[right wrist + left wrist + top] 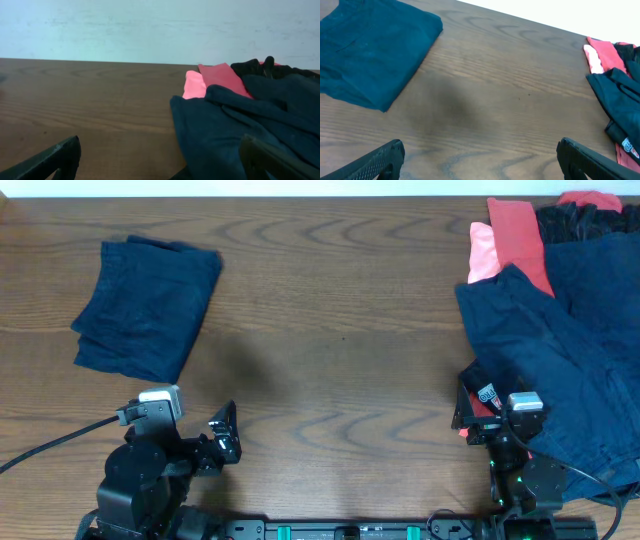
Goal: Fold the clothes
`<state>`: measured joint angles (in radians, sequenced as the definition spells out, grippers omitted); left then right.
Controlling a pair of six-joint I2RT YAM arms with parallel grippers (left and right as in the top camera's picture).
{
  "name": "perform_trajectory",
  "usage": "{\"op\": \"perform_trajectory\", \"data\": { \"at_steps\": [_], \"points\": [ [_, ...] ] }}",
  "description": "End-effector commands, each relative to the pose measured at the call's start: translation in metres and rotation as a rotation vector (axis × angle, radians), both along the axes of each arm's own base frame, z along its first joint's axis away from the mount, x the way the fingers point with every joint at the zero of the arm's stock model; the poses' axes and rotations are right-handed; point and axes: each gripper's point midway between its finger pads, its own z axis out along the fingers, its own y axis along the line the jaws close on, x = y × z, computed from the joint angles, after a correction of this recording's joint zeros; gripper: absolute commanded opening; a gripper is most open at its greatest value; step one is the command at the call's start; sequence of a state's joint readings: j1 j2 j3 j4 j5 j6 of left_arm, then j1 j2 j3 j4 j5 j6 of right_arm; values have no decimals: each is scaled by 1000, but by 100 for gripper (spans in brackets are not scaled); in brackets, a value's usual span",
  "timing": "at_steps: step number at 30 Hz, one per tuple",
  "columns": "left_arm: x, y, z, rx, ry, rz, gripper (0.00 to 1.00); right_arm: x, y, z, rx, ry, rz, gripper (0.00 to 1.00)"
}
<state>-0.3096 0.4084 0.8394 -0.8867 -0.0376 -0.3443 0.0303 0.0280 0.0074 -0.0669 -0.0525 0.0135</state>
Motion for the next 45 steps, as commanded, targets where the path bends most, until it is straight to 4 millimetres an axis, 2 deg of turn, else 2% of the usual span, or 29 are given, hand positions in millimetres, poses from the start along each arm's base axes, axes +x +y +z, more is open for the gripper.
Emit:
{"op": "perform_trajectory", "data": {
  "at_steps": [1, 12, 18, 22, 26, 30, 36, 42, 45],
  "points": [
    [0, 2, -1, -3, -1, 16, 98, 0, 3, -1, -14, 2, 15, 99],
    [0, 3, -1, 2, 0, 17, 98, 0, 3, -1, -14, 2, 15, 99],
    [-6, 30, -32, 75, 84, 123, 98, 0, 3, -1, -14, 2, 15, 99],
    [3, 43, -62, 60, 49, 206, 98, 0, 3, -1, -14, 2, 15, 99],
    [20, 44, -89, 16, -68, 221, 98, 0, 3, -1, -14, 2, 15, 99],
    [41, 44, -95, 2, -231, 208, 98, 0, 3, -1, -14, 2, 15, 99],
    [64, 36, -93, 61, -469, 125, 98, 0, 3, -1, -14, 2, 15, 99],
    [63, 37, -110, 65, -404, 127, 98, 0, 3, -1, -14, 2, 15, 99],
    [63, 36, -110, 65, -405, 125, 98, 0, 3, -1, -15, 2, 15, 99]
  ]
}}
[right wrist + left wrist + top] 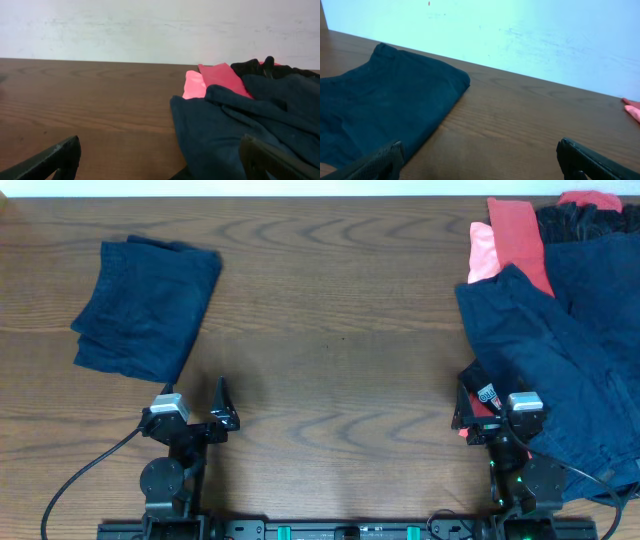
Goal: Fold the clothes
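A folded navy garment (148, 308) lies at the far left of the table; the left wrist view shows it low and close (385, 105). At the right sits a loose pile: a rumpled navy garment (560, 350), a red piece (515, 235), a pink one (482, 252) and black cloth (580, 220). My left gripper (222, 410) rests low near the front edge, open and empty (480, 160). My right gripper (466, 412) is open at the pile's front-left corner, and the navy garment's edge (225, 130) reaches in between its fingers.
The wooden table (340, 330) runs between the two heaps of cloth. A white label tag (487, 393) shows at the pile's near corner beside the right arm. A cable (80, 480) trails left from the left arm's base.
My left arm has drawn back and dropped low by the front edge; its camera now looks level across the table at the folded garment. The right arm and all the clothes are unchanged.
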`<state>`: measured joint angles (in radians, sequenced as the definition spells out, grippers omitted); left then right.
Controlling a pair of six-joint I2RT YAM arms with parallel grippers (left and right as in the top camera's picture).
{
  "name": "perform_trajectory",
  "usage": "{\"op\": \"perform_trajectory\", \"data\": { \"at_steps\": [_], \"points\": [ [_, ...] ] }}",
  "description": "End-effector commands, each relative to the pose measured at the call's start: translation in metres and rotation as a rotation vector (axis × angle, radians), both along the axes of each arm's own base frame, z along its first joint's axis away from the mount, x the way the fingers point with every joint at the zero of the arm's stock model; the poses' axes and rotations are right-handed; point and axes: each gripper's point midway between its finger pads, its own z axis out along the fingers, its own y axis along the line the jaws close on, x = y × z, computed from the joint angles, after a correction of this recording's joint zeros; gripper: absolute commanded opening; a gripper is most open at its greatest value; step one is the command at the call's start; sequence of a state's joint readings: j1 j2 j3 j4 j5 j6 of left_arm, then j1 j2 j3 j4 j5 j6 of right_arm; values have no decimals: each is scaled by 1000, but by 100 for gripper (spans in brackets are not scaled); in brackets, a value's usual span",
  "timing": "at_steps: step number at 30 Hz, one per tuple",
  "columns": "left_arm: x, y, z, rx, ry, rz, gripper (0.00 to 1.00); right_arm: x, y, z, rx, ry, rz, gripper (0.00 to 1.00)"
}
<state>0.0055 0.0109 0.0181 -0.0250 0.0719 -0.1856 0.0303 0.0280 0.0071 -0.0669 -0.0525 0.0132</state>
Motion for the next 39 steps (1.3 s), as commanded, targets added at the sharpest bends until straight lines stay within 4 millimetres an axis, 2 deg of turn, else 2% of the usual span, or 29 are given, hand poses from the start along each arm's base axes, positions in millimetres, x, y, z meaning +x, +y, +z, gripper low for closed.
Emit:
{"op": "perform_trajectory", "data": {
  "at_steps": [1, 39],
  "points": [
    [-1, -5, -14, 18, 41, -29, 98, 0, 3, -1, -14, 1, 15, 99],
    [-1, -9, -14, 18, 43, -46, 98, 0, 3, -1, -14, 1, 15, 99]
  ]
}}
